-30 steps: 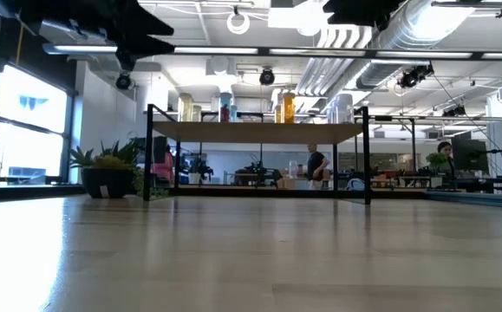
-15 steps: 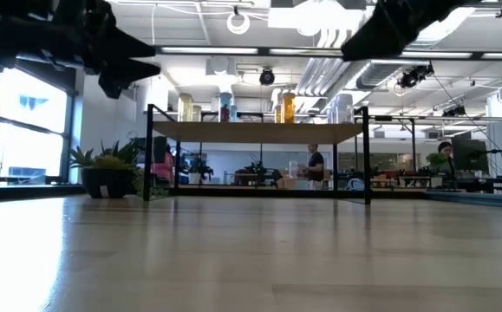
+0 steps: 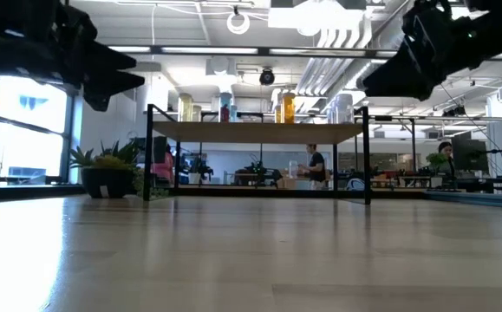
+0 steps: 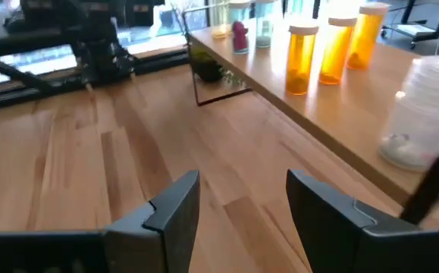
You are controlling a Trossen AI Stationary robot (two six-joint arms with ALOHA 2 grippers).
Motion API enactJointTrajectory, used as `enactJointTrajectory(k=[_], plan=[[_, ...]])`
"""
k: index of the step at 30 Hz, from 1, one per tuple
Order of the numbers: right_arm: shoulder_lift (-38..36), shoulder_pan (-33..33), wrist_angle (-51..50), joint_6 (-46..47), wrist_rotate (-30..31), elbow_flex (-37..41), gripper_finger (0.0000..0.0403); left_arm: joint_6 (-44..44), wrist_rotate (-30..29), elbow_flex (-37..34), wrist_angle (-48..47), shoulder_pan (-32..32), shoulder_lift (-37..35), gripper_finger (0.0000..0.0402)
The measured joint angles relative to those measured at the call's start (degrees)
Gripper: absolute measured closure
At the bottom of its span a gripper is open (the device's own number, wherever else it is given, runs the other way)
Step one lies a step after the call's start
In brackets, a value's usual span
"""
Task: Pick and place medicine bottles onto shelf by color
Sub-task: Return to Home Position
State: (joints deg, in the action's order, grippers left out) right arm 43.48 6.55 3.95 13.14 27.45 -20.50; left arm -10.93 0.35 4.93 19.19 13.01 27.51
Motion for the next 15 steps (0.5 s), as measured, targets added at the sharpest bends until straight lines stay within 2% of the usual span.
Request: enactJointTrajectory(k=[4, 15], plan=[[-3.98, 0.67, 2.23, 0.22, 0.45, 3.40, 0.0214, 0.17, -2.45, -2.66, 2.51, -0.01, -2.04, 0.0200], [-10.29, 3.39, 23.22, -2.08, 1.46, 18.88, 0.0214, 2.49, -2.75, -4.33, 1.61, 0.01, -4.04, 0.0200]])
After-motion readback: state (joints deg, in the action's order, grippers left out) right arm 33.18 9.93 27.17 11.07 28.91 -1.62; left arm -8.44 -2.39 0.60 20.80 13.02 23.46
